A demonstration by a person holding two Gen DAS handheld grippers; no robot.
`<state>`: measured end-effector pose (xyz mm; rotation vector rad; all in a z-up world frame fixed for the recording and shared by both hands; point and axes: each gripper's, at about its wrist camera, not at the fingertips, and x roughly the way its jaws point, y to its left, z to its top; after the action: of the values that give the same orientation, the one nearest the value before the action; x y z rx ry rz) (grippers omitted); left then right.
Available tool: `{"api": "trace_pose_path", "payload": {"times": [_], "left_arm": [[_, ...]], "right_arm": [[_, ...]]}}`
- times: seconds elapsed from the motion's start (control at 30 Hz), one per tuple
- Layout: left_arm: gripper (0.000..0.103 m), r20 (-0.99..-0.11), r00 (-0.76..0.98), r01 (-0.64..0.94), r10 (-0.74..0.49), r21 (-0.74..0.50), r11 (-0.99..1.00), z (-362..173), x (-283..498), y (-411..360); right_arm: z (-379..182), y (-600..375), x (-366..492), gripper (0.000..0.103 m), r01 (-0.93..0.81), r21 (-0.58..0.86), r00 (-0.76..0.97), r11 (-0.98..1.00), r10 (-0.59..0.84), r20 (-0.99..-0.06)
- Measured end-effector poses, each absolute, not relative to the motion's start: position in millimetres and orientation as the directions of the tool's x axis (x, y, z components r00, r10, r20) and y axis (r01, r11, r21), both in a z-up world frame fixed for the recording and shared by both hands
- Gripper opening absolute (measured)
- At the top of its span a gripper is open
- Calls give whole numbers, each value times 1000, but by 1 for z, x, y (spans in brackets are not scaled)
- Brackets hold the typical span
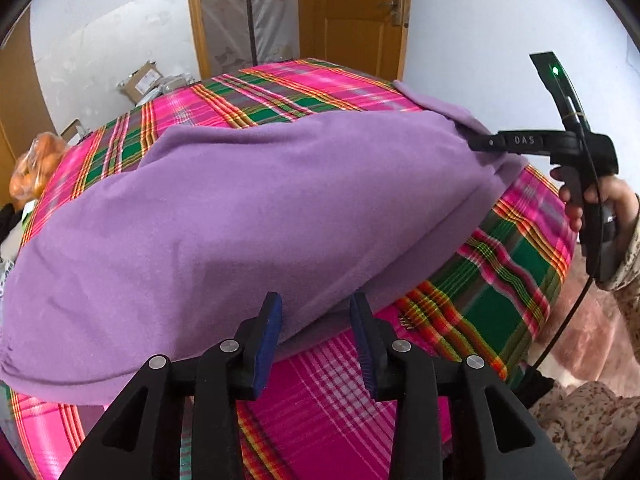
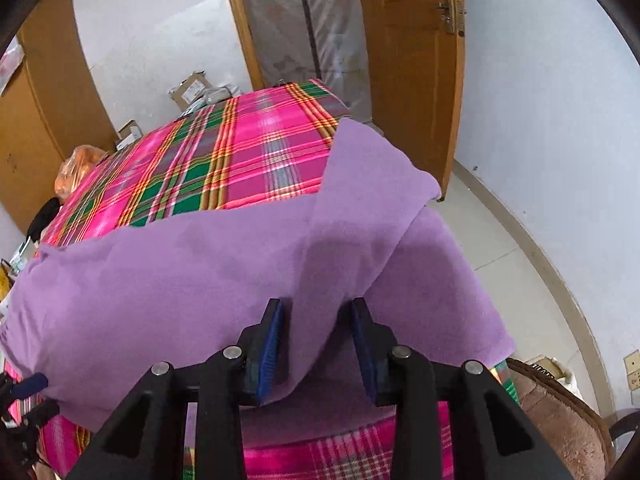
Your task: Fold clothes
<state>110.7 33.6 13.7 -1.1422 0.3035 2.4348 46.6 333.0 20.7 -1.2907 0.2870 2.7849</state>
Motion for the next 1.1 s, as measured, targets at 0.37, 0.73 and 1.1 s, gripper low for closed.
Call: {"api": "trace_pose_path", "payload": {"times": [0.37, 0.73, 1.1], "left_arm": [[10, -760, -568, -410, 316, -71, -909, 15, 97, 20], [6, -690, -613, -415, 385, -134, -900, 42, 114, 1], [6, -748, -554, -423, 365, -124, -898, 16, 118, 5]], "right_arm": [[25, 333, 39, 5, -129, 124, -679, -984, -4, -734], [75, 332, 81, 4, -109, 181, -800, -977, -21, -599], [34, 337, 91, 5, -154, 161, -728, -975, 2, -685]]}}
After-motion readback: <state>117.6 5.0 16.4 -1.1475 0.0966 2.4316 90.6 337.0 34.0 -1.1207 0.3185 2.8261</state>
